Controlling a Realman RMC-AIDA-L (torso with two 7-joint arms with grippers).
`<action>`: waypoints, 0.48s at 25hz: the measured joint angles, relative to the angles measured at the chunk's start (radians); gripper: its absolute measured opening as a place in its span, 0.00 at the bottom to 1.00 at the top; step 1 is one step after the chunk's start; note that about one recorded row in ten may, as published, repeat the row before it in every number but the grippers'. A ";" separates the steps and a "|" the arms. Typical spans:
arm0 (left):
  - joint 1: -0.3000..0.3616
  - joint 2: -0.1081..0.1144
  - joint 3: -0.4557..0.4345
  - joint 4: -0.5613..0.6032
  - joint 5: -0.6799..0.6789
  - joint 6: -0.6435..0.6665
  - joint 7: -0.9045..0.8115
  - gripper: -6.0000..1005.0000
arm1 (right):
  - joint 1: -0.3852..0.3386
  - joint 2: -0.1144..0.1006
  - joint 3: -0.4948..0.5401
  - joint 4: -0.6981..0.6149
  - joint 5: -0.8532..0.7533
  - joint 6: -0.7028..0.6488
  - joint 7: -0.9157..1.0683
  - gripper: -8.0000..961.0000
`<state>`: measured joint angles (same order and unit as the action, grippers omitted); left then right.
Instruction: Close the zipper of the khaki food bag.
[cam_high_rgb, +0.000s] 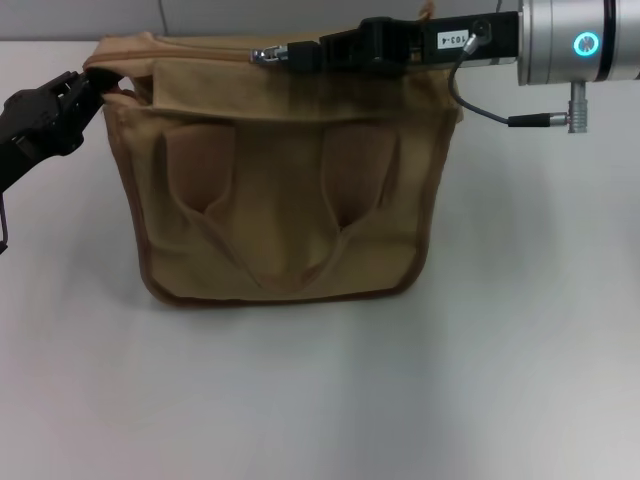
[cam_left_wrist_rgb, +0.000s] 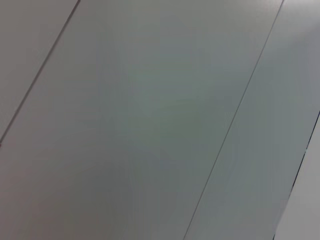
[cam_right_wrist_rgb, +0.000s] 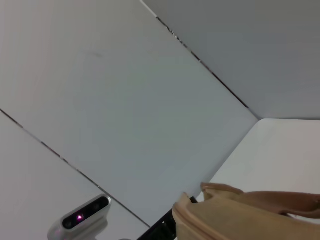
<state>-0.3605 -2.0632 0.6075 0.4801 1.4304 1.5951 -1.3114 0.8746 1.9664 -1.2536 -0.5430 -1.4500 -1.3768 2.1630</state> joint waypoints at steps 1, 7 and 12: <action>0.000 0.000 -0.001 0.000 0.000 -0.002 -0.001 0.03 | -0.004 -0.001 0.012 0.000 -0.008 -0.003 0.003 0.01; 0.000 0.000 -0.002 0.000 0.001 -0.004 -0.002 0.03 | -0.014 -0.002 0.033 -0.002 -0.021 -0.019 0.007 0.01; 0.000 0.000 -0.002 0.000 0.002 -0.006 -0.002 0.03 | -0.020 -0.010 0.039 -0.001 -0.021 -0.027 0.009 0.01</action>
<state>-0.3604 -2.0632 0.6051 0.4801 1.4322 1.5891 -1.3131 0.8551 1.9566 -1.2145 -0.5444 -1.4712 -1.4042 2.1720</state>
